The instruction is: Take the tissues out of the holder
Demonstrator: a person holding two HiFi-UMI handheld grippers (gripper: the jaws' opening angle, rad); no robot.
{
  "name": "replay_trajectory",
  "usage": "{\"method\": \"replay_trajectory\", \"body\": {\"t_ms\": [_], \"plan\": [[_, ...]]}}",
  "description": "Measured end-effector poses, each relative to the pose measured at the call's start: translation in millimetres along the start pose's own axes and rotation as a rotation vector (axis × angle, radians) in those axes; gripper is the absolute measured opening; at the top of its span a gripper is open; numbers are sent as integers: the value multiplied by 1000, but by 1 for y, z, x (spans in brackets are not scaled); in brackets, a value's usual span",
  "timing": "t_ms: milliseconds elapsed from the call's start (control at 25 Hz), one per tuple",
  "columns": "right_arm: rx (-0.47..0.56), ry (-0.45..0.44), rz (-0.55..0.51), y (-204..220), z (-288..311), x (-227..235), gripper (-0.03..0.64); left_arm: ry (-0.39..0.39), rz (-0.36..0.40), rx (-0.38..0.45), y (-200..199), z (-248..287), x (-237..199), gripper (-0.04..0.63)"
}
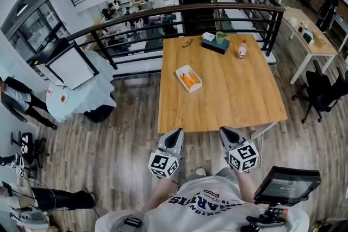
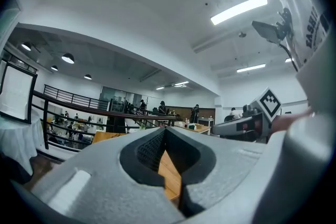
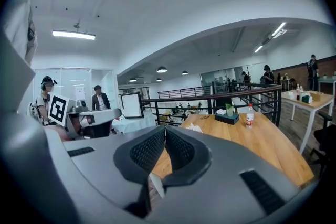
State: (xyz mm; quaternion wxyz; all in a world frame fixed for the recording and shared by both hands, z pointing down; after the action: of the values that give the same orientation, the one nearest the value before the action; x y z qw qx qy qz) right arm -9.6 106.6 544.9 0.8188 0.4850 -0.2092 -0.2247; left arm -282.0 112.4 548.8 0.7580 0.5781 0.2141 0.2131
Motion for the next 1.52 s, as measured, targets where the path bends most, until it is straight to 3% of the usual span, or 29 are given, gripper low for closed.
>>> {"method": "replay_trajectory", "body": {"t_ms": [440, 680, 1520], "plan": [[-25, 49, 49, 5, 2, 32, 9, 46, -5, -19, 2, 29, 1, 3], [-21, 19, 49, -3, 20, 48, 9, 27, -23, -39, 3, 44, -3, 3], [34, -26, 44, -76, 109, 162, 9, -42, 17, 1, -56, 160, -55, 3]]}}
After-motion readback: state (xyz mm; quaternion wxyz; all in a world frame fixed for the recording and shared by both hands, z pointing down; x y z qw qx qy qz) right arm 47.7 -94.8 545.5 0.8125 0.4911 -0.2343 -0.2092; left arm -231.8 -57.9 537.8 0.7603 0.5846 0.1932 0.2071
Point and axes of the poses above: the fingertips, and each gripper's own axes: z forward along the fingers, x to its right, y out of its underside, the point moved 10 cm from there along -z, backward along the fingers, and after that the axes turned 14 degrees about -x, right-handed, at the moved point
